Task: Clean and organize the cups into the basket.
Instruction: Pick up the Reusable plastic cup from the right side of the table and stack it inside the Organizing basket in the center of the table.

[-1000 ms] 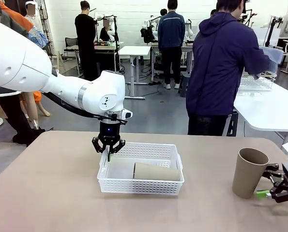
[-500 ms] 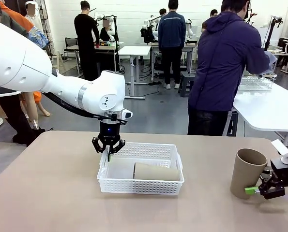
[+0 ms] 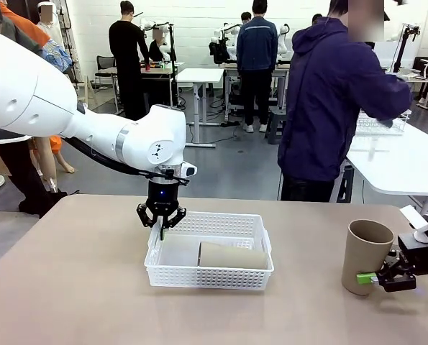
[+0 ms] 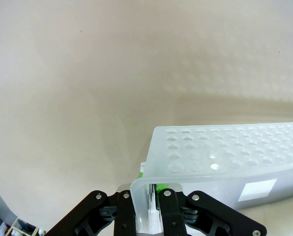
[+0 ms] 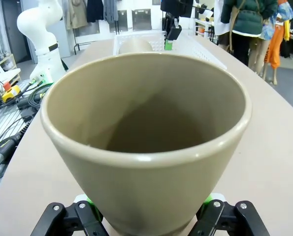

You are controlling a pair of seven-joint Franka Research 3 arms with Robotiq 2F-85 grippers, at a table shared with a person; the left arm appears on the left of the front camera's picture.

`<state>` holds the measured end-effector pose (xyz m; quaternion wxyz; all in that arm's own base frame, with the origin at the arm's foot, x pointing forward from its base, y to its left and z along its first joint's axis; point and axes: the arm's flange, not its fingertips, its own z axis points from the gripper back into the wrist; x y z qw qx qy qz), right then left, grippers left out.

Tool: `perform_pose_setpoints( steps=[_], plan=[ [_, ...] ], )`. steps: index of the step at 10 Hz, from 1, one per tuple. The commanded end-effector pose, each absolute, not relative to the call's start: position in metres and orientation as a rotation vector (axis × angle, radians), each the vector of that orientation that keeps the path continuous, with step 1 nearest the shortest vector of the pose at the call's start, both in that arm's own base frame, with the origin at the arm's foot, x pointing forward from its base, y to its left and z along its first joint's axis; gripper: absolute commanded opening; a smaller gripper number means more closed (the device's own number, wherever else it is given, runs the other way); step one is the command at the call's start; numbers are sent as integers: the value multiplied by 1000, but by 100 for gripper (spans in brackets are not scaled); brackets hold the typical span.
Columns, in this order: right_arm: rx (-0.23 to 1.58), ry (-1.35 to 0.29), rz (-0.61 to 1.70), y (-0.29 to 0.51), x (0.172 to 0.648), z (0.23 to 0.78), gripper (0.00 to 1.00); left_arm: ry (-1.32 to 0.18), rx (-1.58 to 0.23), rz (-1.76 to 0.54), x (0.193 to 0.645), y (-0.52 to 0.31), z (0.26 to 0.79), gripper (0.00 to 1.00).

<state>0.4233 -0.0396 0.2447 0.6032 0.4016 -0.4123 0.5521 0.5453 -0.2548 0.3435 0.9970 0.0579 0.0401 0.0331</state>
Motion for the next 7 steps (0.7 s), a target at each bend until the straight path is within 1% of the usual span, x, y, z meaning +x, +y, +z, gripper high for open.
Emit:
perform_pose_setpoints(
  steps=[1, 2, 3, 5, 6, 7],
  plan=[
    [922, -987, 1275, -38, 425, 250, 35, 80, 126, 65, 545, -255, 342, 0],
    [902, -998, 1251, -32, 420, 267, 0, 80, 126, 65, 545, -255, 342, 0],
    [908, -987, 1175, -22, 412, 312, 23, 80, 126, 65, 545, -255, 342, 0],
    [894, -948, 1158, -4, 398, 406, 23, 80, 126, 65, 545, -255, 342, 0],
    [864, -962, 1198, 6, 394, 442, 23, 80, 126, 65, 545, -255, 342, 0],
    [854, -960, 1211, 14, 392, 467, 23, 80, 126, 65, 545, -255, 342, 0]
  ],
)
